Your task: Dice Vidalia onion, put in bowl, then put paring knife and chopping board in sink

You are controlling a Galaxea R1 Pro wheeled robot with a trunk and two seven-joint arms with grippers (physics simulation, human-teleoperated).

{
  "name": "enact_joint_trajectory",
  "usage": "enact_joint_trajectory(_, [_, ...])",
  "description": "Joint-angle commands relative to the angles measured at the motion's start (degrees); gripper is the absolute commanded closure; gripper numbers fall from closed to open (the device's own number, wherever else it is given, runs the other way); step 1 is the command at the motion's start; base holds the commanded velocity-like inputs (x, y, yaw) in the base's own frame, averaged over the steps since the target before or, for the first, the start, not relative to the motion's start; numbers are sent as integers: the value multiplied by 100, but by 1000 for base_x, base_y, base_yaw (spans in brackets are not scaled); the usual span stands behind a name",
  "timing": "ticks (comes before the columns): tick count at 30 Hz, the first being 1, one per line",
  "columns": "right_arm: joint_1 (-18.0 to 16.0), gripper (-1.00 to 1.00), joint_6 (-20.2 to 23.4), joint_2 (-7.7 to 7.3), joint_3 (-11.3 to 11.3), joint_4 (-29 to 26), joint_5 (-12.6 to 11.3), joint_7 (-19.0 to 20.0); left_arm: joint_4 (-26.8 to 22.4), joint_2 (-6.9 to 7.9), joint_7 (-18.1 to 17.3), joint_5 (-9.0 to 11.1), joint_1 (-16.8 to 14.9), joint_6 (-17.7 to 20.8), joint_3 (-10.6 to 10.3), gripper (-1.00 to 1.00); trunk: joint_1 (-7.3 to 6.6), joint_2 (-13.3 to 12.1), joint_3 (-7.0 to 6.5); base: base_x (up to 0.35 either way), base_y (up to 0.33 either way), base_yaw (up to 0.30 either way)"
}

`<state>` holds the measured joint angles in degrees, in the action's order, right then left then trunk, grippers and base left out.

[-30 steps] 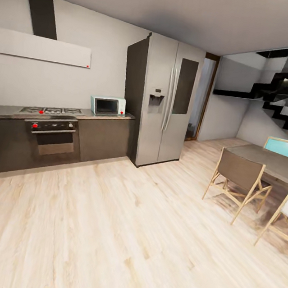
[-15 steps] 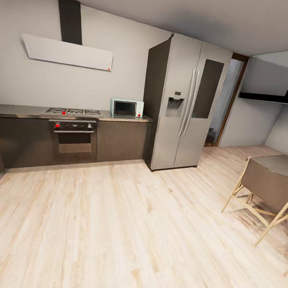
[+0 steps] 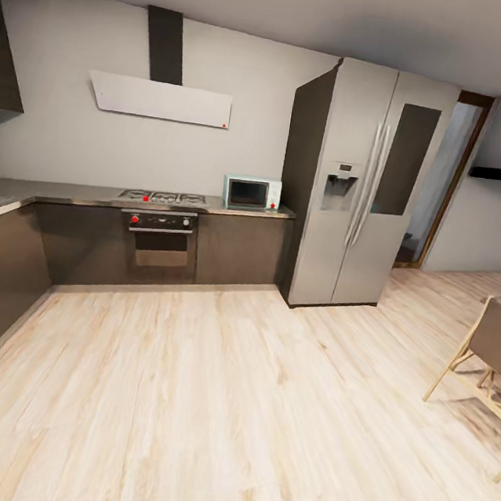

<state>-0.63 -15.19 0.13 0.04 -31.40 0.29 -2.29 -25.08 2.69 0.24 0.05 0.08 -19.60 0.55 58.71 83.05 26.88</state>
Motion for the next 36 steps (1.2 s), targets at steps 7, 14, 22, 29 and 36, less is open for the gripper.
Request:
enact_joint_trajectory(7, [-4, -100, -228, 4, 5, 62, 6, -29, -13, -6, 2, 3, 1, -9, 6, -100, 2, 3, 5, 156, -152, 277])
enact_joint_trajectory(14, [-1, -100, -247, 5, 5, 65, 6, -35, -15, -6, 2, -3, 1, -9, 6, -100, 2, 3, 5, 162, -166, 277])
enact_joint_trajectory(22, [-2, -100, -248, 5, 5, 65, 6, -35, -15, -6, 2, -2, 1, -9, 6, -100, 2, 3, 5, 199, -202, 277])
enact_joint_trajectory(29, [-4, -100, -253, 5, 5, 65, 6, -35, -15, -6, 2, -4, 1, -9, 6, -100, 2, 3, 5, 221, -222, 277])
enact_joint_trajectory(36, [-3, -100, -256, 5, 5, 64, 6, -35, -15, -6, 2, 0, 1, -9, 6, -100, 2, 3, 5, 222, -222, 277])
